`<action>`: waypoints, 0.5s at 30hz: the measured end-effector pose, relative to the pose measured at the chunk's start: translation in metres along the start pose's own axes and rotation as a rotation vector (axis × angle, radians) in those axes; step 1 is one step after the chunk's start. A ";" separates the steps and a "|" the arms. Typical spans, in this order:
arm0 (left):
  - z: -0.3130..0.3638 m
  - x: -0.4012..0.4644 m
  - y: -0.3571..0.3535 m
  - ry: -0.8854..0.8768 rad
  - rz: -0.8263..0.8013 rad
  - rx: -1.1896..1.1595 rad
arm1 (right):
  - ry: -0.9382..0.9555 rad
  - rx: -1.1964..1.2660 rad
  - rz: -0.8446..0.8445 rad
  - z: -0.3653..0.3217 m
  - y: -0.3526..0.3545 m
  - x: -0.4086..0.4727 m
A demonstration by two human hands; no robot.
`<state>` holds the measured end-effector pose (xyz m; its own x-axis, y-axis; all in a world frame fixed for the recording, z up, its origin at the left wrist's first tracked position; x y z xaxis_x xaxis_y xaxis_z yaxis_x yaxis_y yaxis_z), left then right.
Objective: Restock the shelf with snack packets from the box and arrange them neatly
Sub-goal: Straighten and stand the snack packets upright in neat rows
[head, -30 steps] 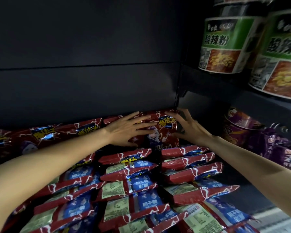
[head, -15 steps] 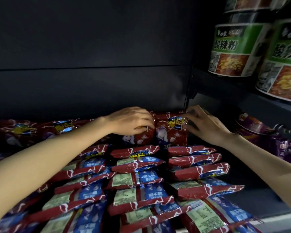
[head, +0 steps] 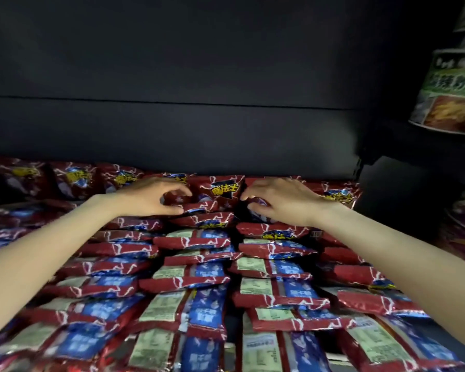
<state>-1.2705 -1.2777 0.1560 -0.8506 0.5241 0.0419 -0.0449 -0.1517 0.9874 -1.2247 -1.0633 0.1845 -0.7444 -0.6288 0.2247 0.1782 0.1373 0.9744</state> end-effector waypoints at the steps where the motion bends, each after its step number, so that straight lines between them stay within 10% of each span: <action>1: -0.010 -0.001 -0.004 0.013 -0.030 0.015 | -0.019 0.004 -0.008 -0.003 -0.002 0.009; 8: 0.000 0.023 -0.015 -0.185 -0.004 0.205 | -0.184 0.250 -0.391 -0.020 -0.061 0.027; 15: 0.034 0.059 -0.011 -0.457 0.178 0.087 | -0.221 0.196 -0.277 -0.032 -0.064 0.022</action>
<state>-1.3022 -1.2169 0.1529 -0.5232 0.8133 0.2546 0.1404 -0.2124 0.9670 -1.2313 -1.1103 0.1271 -0.8711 -0.4860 -0.0703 -0.1584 0.1427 0.9770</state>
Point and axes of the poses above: each hand's wrist, its own x-axis towards the middle knuckle, its own y-axis out of the back of the hand, z = x × y, the point moved 8 cm from there along x, towards the middle knuckle, and after that the axes turned 1 degree about z, right-handed, at the moved point
